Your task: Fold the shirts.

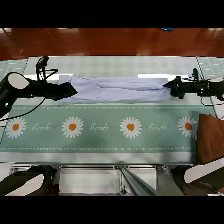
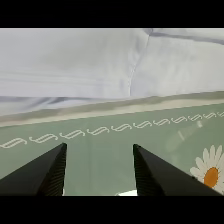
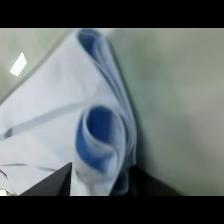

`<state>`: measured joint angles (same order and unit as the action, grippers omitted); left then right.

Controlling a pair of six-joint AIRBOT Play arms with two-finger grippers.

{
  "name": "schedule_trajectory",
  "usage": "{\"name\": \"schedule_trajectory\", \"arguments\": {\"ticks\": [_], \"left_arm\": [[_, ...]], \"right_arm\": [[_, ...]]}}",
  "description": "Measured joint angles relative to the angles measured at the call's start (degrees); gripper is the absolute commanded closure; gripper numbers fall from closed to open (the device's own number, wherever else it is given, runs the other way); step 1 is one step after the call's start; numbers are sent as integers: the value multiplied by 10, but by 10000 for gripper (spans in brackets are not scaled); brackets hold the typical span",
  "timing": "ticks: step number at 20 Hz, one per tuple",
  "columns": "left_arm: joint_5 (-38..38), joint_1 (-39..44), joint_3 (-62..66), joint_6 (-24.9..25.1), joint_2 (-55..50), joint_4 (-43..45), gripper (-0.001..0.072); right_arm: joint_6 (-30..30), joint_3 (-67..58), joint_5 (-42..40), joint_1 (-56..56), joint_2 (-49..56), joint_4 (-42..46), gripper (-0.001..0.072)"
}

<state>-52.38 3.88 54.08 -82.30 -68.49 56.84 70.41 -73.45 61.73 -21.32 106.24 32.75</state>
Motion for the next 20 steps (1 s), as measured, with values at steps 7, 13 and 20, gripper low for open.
{"name": "schedule_trajectory", "arguments": {"ticks": [7, 13, 20], "left_arm": [[2, 0, -1, 0, -1, -3, 204], [3, 3, -1, 2, -1, -35, 687], [30, 114, 87, 56, -78, -90, 687]], "right_arm": [[21, -85, 31, 37, 6, 56, 688], [27, -100, 90, 38, -61, 125, 688], [32, -34, 141, 24, -272, 216, 687]]}}
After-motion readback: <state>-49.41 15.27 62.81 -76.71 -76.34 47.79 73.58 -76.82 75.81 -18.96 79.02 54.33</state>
